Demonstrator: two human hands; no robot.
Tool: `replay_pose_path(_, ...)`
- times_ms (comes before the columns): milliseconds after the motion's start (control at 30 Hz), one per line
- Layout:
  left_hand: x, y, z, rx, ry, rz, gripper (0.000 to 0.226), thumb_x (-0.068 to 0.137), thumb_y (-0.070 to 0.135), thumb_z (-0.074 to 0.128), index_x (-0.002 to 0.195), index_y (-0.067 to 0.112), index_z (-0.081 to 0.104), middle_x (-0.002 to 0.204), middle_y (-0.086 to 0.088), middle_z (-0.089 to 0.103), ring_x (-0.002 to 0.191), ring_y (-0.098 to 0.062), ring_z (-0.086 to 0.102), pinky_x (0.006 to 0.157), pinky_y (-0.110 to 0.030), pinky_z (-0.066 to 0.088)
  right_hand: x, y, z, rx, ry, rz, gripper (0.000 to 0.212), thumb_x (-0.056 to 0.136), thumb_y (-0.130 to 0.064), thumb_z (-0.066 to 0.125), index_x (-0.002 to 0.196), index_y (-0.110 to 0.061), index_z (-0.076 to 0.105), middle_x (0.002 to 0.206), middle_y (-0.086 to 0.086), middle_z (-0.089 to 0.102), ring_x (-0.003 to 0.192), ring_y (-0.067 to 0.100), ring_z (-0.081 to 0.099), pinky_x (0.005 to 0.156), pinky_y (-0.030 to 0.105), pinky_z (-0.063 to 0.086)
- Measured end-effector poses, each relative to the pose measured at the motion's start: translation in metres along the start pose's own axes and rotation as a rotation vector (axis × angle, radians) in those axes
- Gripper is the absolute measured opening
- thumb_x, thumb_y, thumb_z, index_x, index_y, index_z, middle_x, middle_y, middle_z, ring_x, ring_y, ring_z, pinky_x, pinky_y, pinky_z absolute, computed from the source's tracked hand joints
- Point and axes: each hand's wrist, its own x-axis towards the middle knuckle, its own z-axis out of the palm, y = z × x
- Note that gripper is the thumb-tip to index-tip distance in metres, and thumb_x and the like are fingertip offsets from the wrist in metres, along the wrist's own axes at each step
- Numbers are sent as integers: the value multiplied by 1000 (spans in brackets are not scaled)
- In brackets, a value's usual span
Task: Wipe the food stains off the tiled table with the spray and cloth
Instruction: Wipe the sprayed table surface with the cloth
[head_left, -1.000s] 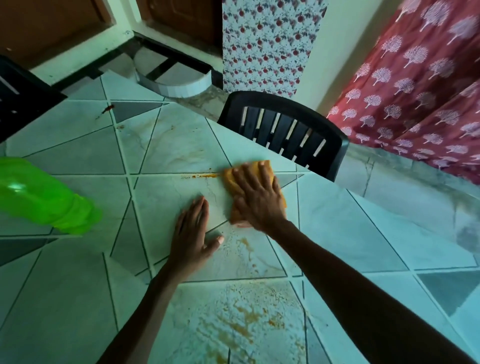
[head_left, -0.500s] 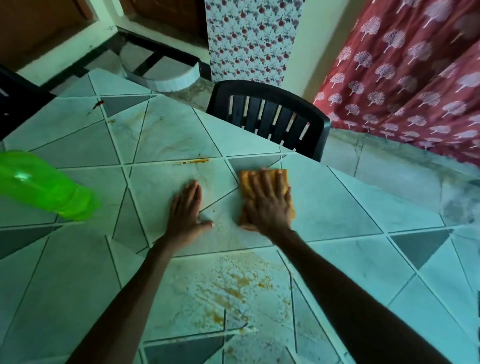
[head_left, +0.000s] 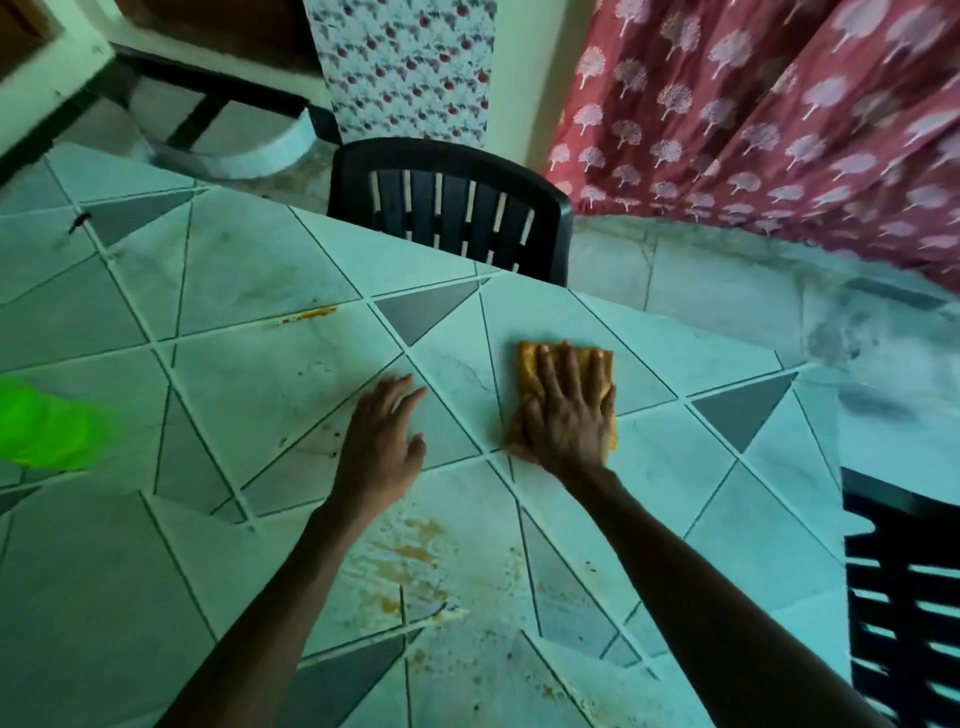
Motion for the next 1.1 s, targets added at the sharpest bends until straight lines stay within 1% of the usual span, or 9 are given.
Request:
replay_pose_path(100, 7, 25, 15, -66, -39, 0, 53, 82, 13, 53, 136, 10, 55, 145, -7, 48, 137, -26, 40, 114, -44, 34, -31, -7, 11, -74, 26, -152, 67, 96, -53, 30, 159, -34, 16, 168, -3, 4, 154, 33, -5, 121, 58, 15)
replay_pose_path(233, 18, 50, 29, -40, -75, 63, 52, 85, 23, 56, 135, 11, 54, 144, -5, 49, 134, -25, 43, 113, -39, 35, -115, 51, 6, -86, -2, -305, 63, 98, -54, 35, 157, -36, 22, 168, -6, 10, 155, 30, 1, 122, 52, 19)
replay_pose_path(400, 22, 78, 43, 122, -152, 108, 68, 74, 47, 64, 132, 13, 56, 138, -5, 52, 122, -26, 49, 101, -36, 39, -91, 95, -6, -23, 43, -7, 65, 95, -55, 32, 157, -38, 21, 167, -6, 13, 155, 30, 1, 121, 55, 19)
replay_pose_path(533, 21, 85, 42, 178, -146, 84, 74, 69, 47, 77, 131, 14, 54, 136, -6, 53, 119, -29, 51, 98, -38, 41, -7, 72, -14, 40, 59, 229, 69, 93, -55, 29, 159, -37, 14, 169, -3, 2, 154, 35, -5, 121, 58, 11)
replay_pose_path(633, 24, 88, 40, 173, -157, 59, 75, 66, 47, 79, 129, 15, 53, 133, -5, 52, 114, -31, 52, 97, -41, 42, -18, 67, -13, 35, 88, 183, 69, 94, -53, 31, 159, -34, 16, 168, -1, 3, 154, 34, -4, 121, 59, 11)
replay_pose_path(767, 27, 88, 42, 184, -184, 65, 74, 67, 50, 75, 128, 16, 51, 133, -4, 50, 112, -32, 55, 98, -45, 42, -125, 79, -1, -1, 93, -7, 69, 95, -57, 35, 158, -36, 17, 168, -3, 9, 155, 30, 0, 122, 52, 18)
replay_pose_path(867, 26, 90, 44, 172, -189, 40, 73, 69, 45, 78, 130, 15, 50, 135, -4, 49, 115, -33, 53, 100, -45, 39, -175, 104, -1, -2, 86, -47, 68, 96, -55, 37, 158, -34, 20, 168, -2, 13, 155, 31, 3, 121, 52, 19)
replay_pose_path(1000, 23, 89, 49, 190, -183, 50, 72, 73, 42, 77, 132, 12, 50, 137, -8, 50, 119, -34, 52, 101, -46, 39, -123, 145, -15, 11, 93, 190, 67, 95, -55, 29, 158, -34, 23, 167, -2, 13, 154, 34, 1, 120, 57, 19)
replay_pose_path(1100, 23, 85, 52, 232, -205, 48, 72, 74, 42, 77, 134, 12, 49, 140, -10, 49, 122, -35, 50, 102, -48, 40, -36, 147, -35, 125, 111, 414, 70, 94, -55, 26, 159, -34, 14, 169, -1, 3, 153, 37, -7, 120, 62, 10)
